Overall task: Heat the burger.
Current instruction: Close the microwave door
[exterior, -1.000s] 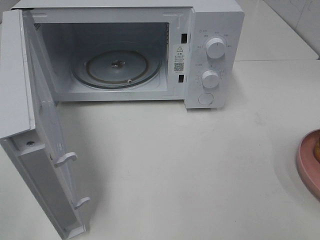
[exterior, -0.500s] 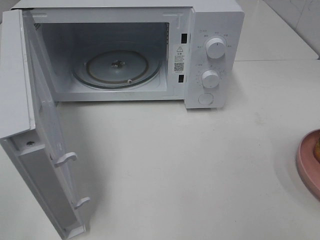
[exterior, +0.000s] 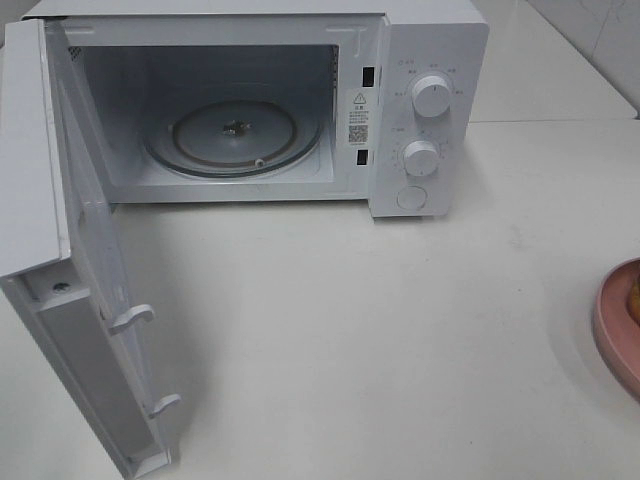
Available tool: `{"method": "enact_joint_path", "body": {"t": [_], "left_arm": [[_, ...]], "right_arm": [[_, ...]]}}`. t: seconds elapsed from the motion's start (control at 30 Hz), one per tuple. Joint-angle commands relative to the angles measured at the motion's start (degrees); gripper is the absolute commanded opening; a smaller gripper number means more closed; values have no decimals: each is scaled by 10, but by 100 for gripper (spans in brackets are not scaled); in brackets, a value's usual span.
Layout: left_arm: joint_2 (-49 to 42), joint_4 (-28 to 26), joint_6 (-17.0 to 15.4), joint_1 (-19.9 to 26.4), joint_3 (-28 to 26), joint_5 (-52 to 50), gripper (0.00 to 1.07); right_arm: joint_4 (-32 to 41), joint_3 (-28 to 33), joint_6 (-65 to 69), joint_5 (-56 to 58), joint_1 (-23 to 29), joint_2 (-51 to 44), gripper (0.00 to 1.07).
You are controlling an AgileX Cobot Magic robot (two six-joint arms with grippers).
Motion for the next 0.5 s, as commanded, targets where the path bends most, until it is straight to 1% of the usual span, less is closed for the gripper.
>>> {"method": "enact_joint_path", "body": {"t": [0.03, 0.07, 0.1, 0.13, 0.17, 0.2, 0.23, 0.27, 0.33, 0.37, 0.4, 0.43, 0.47, 0.5], "left_arm": [[40, 2, -7, 2, -7, -47, 86], [51, 2, -7, 2, -7, -57, 82], [51, 2, -7, 2, -7, -57, 82], [73, 5, -6, 2, -3, -75, 72], [98, 10, -6, 2, 2, -97, 59], [98, 10, -6, 2, 2, -97, 59], [111, 10, -6, 2, 7, -111, 52], [111, 10, -6, 2, 7, -111, 52], [162, 10, -6, 2, 20, -166, 26], [162, 10, -6, 2, 20, -166, 26], [176, 10, -6, 2, 22, -177, 17], [202, 10, 0, 2, 26, -198, 0], [202, 10, 0, 2, 26, -198, 0], [216, 10, 7, 2, 30, -210, 0]], "right_arm": [[-3, 3, 1, -2, -4, -15, 76], [-3, 3, 1, -2, -4, -15, 76], [-3, 3, 1, -2, -4, -15, 76], [-3, 3, 1, -2, -4, -15, 76], [-3, 3, 1, -2, -4, -15, 76], [-3, 3, 1, -2, -4, -15, 76], [-3, 3, 1, -2, -4, -15, 76], [-3, 3, 1, -2, -4, -15, 76], [-3, 3, 1, -2, -4, -15, 76], [-3, 3, 1, -2, -4, -15, 76], [-3, 3, 1, -2, -4, -15, 76], [-3, 3, 1, -2, -4, -15, 76], [-3, 3, 1, -2, -4, -15, 76], [-3, 3, 1, -2, -4, -15, 76]]}}
